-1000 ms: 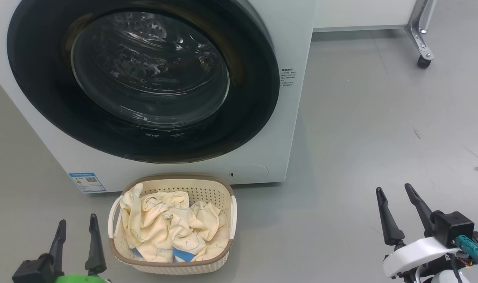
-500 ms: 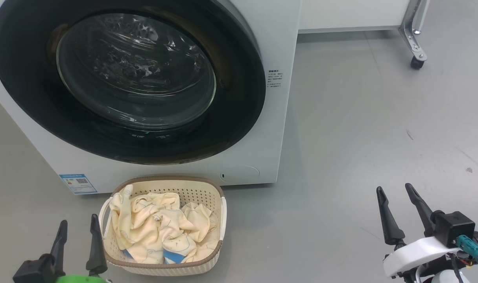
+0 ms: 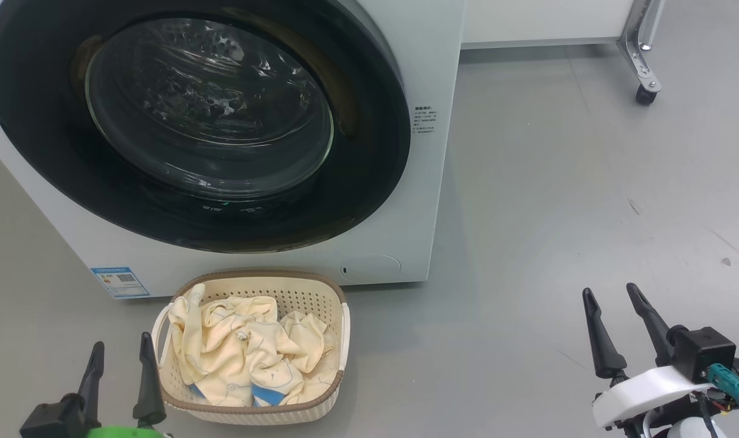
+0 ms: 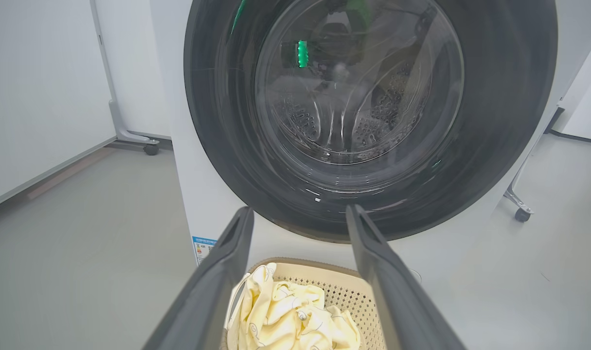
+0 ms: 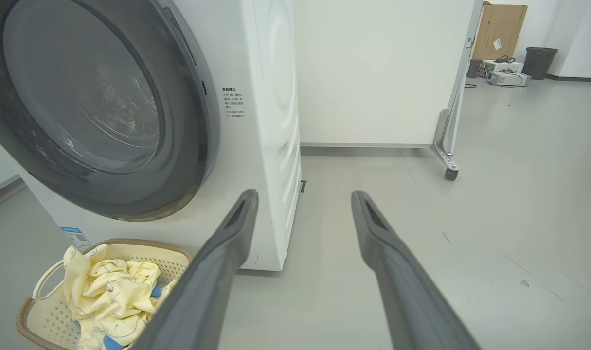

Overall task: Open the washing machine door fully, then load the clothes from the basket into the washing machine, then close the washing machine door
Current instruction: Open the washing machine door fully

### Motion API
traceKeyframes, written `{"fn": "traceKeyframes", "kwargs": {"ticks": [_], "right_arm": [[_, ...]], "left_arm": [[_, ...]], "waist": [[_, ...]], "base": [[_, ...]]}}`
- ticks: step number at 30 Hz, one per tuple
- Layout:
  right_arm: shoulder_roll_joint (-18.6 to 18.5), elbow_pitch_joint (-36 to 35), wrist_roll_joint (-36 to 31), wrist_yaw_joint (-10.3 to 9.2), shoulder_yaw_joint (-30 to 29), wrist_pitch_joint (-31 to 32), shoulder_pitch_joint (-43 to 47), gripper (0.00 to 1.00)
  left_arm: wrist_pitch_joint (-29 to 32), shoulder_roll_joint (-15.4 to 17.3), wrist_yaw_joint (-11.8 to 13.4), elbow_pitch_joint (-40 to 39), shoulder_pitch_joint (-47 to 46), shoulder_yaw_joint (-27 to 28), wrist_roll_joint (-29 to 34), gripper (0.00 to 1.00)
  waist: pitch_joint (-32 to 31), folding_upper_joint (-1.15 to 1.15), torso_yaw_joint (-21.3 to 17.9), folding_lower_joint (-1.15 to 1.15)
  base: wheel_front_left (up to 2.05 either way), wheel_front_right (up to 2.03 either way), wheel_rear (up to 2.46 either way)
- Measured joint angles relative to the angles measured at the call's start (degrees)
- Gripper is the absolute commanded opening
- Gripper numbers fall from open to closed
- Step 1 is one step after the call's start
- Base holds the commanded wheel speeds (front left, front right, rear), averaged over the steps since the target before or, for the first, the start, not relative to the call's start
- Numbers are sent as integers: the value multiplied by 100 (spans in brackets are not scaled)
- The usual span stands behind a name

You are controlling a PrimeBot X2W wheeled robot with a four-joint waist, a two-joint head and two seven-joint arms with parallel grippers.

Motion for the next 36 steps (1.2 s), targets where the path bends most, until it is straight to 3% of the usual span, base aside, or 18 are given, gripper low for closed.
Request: {"fn": "traceKeyframes", "kwargs": {"ticks": [1,13,22,27,34,36], "right_arm": [[11,-8,29,0,-12,0,0,0],[138,-34,405,0,0,0,2,0],[367,-33,1644,0,-313,0,27,0],[459,-25,2815,0,-612,0,27,0],[468,156,5345,-1,-1098,-1,10,0],[459,205,5631,-1,-1113,-1,0,0]], "left_arm": [[0,0,0,0,0,0,-11,100],[0,0,0,21,0,-2,-43,100],[0,0,0,22,-1,-11,-46,100],[0,0,0,20,0,-41,-55,100],[0,0,0,4,1,-234,-147,100],[0,0,0,-1,1,-257,-147,100]], "waist": [[2,0,1,0],[20,0,-2,0],[45,0,-18,0],[66,0,-26,0],[143,0,36,0],[159,0,53,0]], "base": [[0,0,0],[0,0,0],[0,0,0],[0,0,0],[0,0,0],[0,0,0]]}}
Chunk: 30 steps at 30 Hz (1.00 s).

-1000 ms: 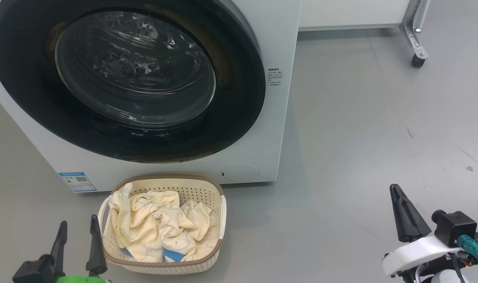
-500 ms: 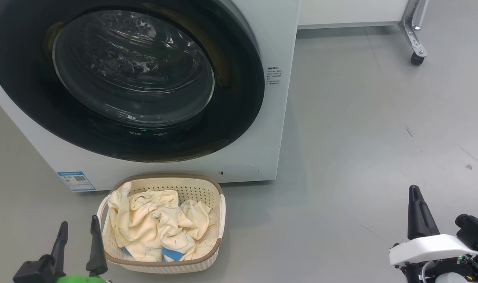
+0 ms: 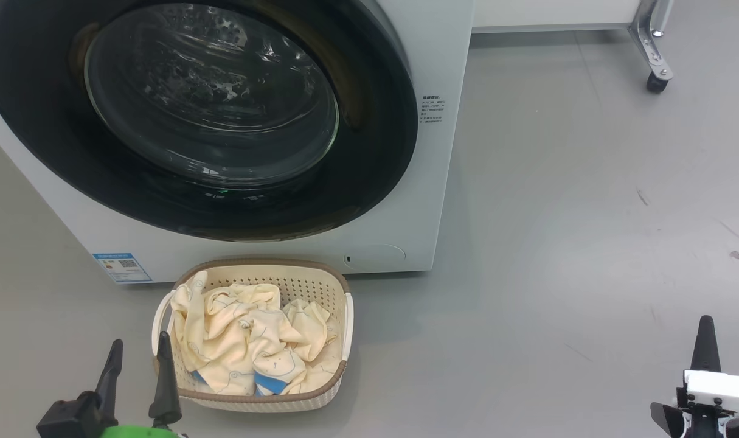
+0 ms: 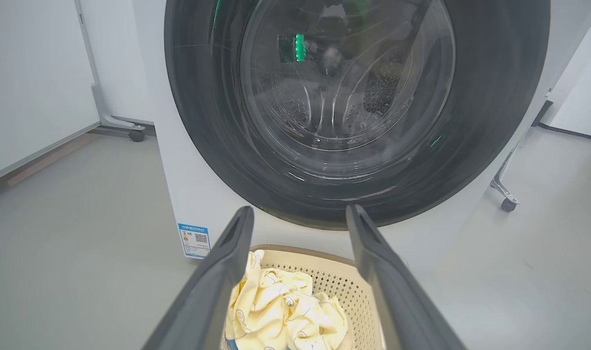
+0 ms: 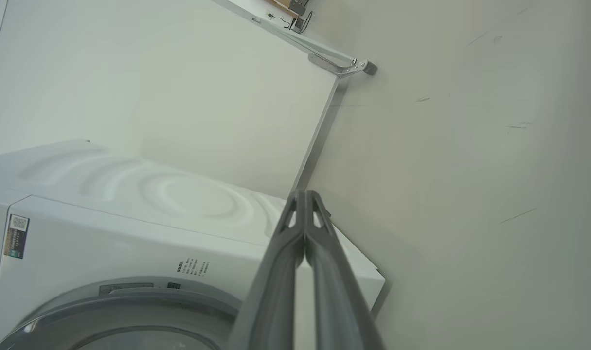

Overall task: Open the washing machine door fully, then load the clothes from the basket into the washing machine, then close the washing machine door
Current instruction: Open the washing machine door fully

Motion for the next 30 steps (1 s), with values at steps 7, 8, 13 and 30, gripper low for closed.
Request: {"fn": "traceKeyframes", "kwargs": {"ticks": [7,8,13,30], "right_arm": [[3,-26,1804,0,-255,374,-179,0],[4,-71,2022,0,-328,481,-234,0],[-243,-192,2695,0,-842,887,-477,0],[-1328,-232,3194,0,-1050,2353,-1903,0]], "left_arm": [[0,1,0,-127,-6,-170,-4,100],[0,1,0,-157,-8,-197,-4,100],[-1,1,0,-326,-122,-312,-34,100],[-1,0,0,-662,-536,-474,4,100]], "waist": [[167,0,126,0],[199,0,147,0],[372,0,274,0],[1278,0,690,0]], "base": [[0,0,0],[0,0,0],[0,0,0],[0,0,0]]}}
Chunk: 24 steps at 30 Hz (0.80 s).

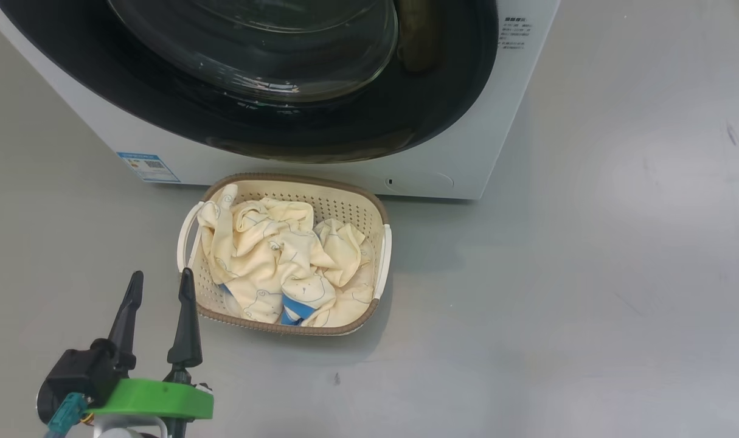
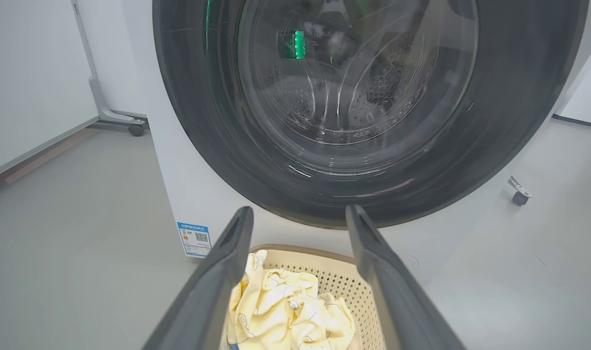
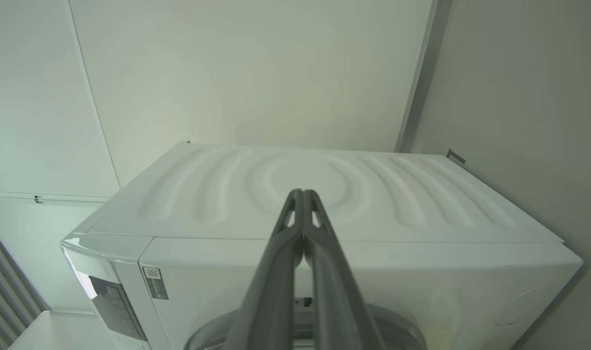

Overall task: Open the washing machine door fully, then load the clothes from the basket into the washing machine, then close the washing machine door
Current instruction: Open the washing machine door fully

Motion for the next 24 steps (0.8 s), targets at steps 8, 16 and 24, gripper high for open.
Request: {"fn": "traceKeyframes", "kwargs": {"ticks": [8,16,24], "right_arm": [[-157,4,7,0,193,457,-569,0],[-183,62,-42,0,495,825,-1059,0],[-135,189,-157,0,836,1132,-1446,0]], "left_arm": [[0,-2,0,-78,-57,73,0,100],[0,-3,0,-114,-248,7,0,100],[0,-15,0,-114,-314,-41,0,100]], "waist": [[370,0,110,0],[661,0,170,1],[784,0,293,0]], "base": [[0,0,0],[0,0,0],[0,0,0]]}}
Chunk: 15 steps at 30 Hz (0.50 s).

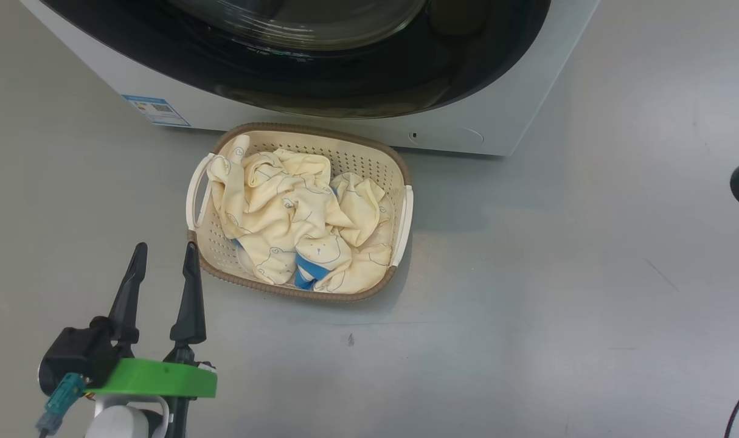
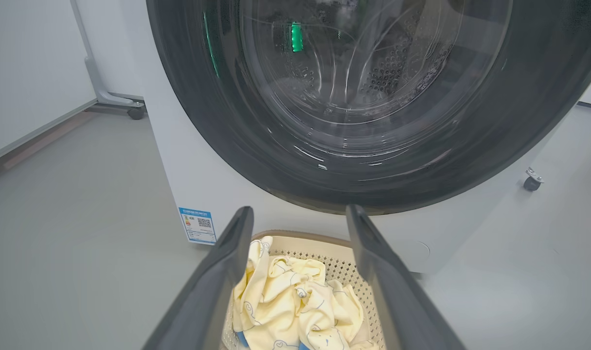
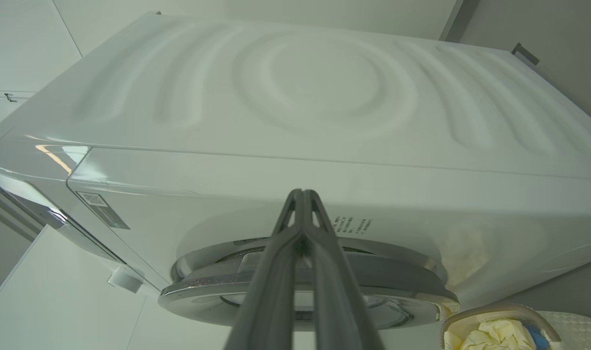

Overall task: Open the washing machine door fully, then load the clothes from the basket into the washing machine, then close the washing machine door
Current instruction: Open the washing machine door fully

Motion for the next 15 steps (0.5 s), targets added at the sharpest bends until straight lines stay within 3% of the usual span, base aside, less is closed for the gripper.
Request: {"fn": "traceKeyframes", "kwargs": {"ticks": [15], "right_arm": [[172,182,-221,0,433,357,-631,0]], "left_arm": [[-1,-1,0,52,-60,-145,-70,100]], "waist": [[24,0,268,0]], "base": [[0,0,0]]}}
